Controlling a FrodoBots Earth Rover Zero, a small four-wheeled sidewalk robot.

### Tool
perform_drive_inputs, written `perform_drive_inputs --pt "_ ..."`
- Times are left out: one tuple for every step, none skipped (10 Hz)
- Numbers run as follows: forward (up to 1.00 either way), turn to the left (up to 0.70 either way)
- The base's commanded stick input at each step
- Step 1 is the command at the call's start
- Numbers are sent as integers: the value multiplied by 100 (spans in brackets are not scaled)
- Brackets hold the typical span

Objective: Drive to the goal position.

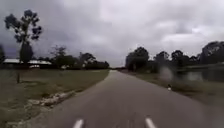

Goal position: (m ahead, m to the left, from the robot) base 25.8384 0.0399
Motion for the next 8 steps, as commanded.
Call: perform_drive_inputs --pt "84 3" --pt "84 3" --pt "84 3" --pt "84 3" --pt "84 3" --pt "84 3" --pt "84 3" --pt "84 3"
